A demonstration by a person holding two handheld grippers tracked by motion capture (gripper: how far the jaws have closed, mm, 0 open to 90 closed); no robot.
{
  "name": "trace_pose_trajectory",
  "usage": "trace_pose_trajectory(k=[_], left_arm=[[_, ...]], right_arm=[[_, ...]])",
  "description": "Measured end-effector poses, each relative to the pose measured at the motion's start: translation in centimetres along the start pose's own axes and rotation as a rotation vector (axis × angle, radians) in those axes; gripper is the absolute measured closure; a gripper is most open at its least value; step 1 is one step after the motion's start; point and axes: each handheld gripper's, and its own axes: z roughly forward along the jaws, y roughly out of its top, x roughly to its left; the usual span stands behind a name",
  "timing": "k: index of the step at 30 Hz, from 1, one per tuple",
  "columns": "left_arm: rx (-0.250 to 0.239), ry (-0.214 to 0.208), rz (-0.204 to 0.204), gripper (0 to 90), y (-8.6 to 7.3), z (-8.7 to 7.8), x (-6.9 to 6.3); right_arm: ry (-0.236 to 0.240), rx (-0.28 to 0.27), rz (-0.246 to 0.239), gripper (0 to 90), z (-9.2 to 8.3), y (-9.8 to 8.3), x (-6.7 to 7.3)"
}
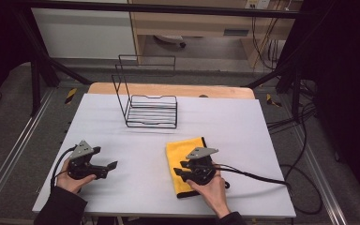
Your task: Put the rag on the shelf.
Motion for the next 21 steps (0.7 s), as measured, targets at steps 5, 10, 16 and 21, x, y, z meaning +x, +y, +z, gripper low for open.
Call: trace_pose_trajectory(k=[5,10,16,21], left_arm=[[0.012,-0.006,0.005,6.8,0.1,0.4,-0.4],[0.018,-0.007,0.007,7.6,0.3,0.7,-0.7],[0.034,-0.012,0.011,9.4,0.6,1.2,-1.3],[0.039,-0.016,0.023,9.9,1.3,2.0,-2.1]], right_arm=[[-0.027,-0.041,0.006,38.6,-1.5,-0.4,-2.4],[-0.06,-0.06,0.017,24.7,-2.5,-1.1,-4.6],[-0.068,-0.066,0.043,14.7,-3.5,-2.1,-6.7],[-0.087,-0.06,0.046,7.6,-4.3,-3.2,-8.1]])
